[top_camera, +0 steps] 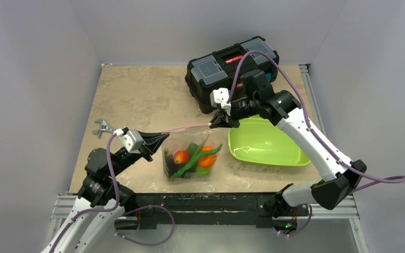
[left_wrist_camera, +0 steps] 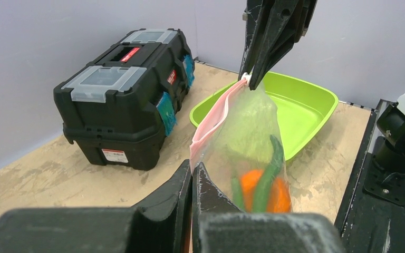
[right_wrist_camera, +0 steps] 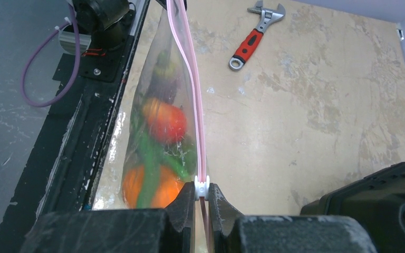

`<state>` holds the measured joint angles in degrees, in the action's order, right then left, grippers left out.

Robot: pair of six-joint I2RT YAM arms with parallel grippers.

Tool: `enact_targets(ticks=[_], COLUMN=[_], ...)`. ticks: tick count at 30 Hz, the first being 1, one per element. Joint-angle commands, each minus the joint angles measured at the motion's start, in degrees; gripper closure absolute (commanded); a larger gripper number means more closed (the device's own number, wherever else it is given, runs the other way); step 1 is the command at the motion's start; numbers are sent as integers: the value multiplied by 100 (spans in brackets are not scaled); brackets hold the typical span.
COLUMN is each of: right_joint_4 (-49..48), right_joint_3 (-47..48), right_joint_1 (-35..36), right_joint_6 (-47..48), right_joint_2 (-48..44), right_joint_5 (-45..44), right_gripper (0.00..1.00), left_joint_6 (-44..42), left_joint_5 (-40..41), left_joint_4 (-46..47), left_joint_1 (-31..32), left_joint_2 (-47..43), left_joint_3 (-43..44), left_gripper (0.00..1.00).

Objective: Open the zip-top bag and remove the fake food
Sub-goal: Unzip the zipper food storage bag at the center of the board.

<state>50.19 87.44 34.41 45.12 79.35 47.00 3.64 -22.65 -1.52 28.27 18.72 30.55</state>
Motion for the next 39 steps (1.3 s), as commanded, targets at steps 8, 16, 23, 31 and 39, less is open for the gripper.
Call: enact_targets(ticks=[8,16,23,31,39], right_joint_4=[354,407,459,547,627], right_joint_3=[-90,-106,-112,-198,-424], right_joint_1=[-247,-304,-356,-481,-739], right_joint_6=[255,320,387,479,595], right_joint_2=[-251,-280,-288,-388,-592], right_joint_5=[-290,-287,-311,-451,-656], right_gripper=[100,100,100,100,100], left_joint_6=[-211,-234,-258,-323,-339], left_joint_5=[293,300,318,437,536], left_joint_4=[181,161,165,-78,-188], left_joint_1=[-24,-27,-31,-28,-28], left_joint_2=[-140,-165,-158,-260,-321], left_joint_3=[352,355,365,406,507], left_gripper=[100,100,100,100,100])
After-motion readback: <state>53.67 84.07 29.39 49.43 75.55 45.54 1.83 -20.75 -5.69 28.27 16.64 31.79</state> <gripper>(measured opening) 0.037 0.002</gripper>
